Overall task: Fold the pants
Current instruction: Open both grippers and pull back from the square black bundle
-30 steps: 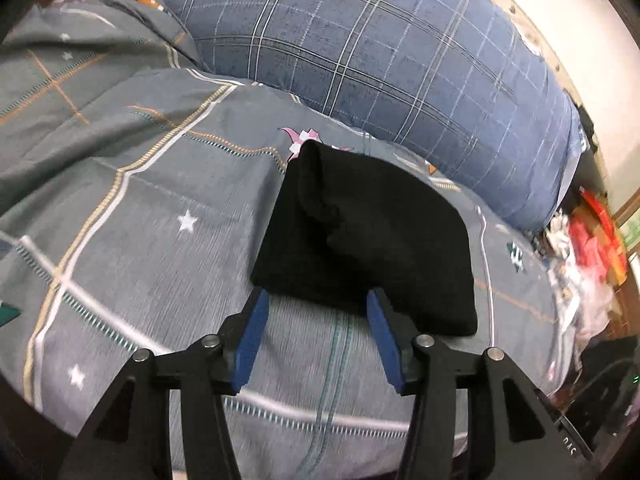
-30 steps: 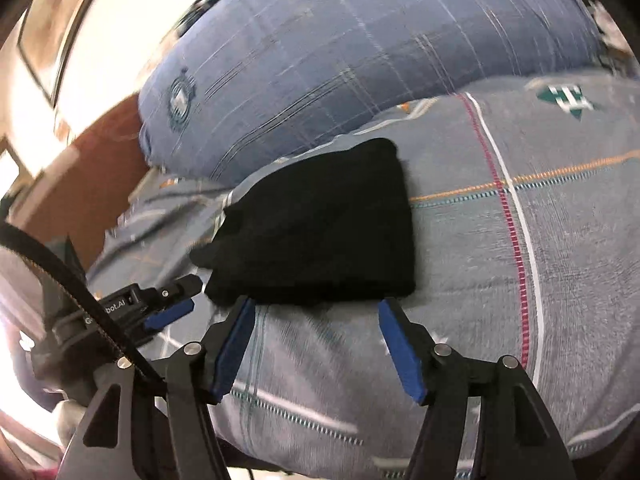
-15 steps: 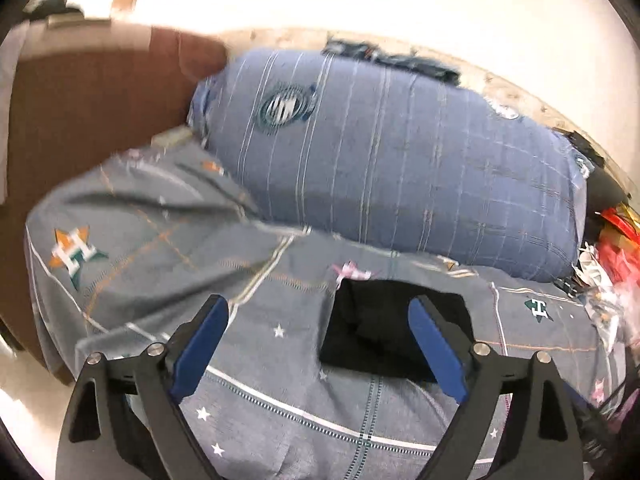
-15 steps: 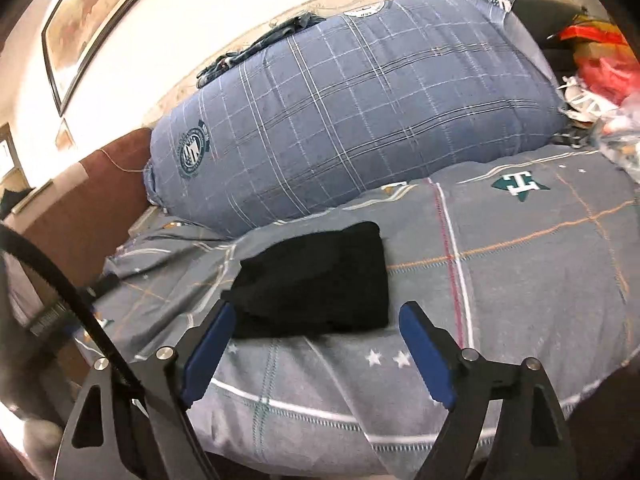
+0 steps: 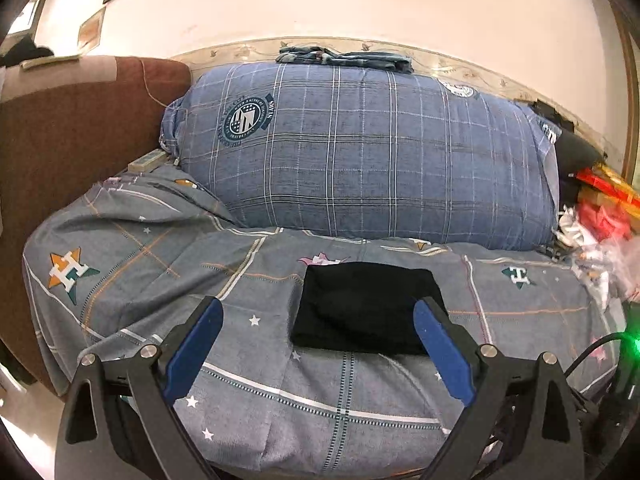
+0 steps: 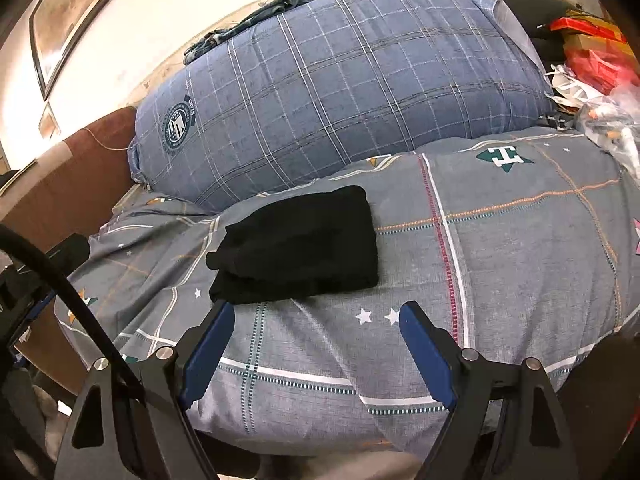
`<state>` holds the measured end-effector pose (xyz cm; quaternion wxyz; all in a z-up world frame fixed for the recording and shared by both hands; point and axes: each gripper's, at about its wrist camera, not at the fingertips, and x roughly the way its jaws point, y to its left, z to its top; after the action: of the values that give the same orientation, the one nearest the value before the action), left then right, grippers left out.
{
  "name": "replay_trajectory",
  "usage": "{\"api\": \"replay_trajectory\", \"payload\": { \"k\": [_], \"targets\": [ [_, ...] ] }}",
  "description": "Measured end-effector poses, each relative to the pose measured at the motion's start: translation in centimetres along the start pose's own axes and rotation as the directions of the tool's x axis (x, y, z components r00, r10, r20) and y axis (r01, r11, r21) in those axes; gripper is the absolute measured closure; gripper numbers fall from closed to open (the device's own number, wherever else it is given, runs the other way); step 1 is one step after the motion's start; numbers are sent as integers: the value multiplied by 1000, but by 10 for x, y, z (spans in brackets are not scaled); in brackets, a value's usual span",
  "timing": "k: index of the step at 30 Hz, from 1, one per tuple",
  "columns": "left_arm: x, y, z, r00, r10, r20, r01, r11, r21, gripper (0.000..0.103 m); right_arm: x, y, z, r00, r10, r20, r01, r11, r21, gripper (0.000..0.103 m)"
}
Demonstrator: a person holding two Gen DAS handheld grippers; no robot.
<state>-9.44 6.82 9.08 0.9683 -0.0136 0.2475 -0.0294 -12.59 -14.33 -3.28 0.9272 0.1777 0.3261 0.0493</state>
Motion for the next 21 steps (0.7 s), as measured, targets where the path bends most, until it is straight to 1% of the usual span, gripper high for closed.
{"api": "replay_trajectory", "payload": {
  "k": [2, 7, 21],
  "targets": [
    [2, -4, -2, 1000, 1, -12, -1, 1000, 23, 7, 2, 0, -1, 1000, 0, -13, 0, 1000, 2, 15],
    [6, -10, -6, 999, -12, -43, 14, 999, 44, 7, 6, 4, -5, 999, -6, -31, 6, 1000, -7, 15],
    [17, -8, -12, 994, -29, -103, 32, 999, 28, 7, 9, 0, -6, 999, -27, -45, 26, 1000, -4, 15]
  ]
}}
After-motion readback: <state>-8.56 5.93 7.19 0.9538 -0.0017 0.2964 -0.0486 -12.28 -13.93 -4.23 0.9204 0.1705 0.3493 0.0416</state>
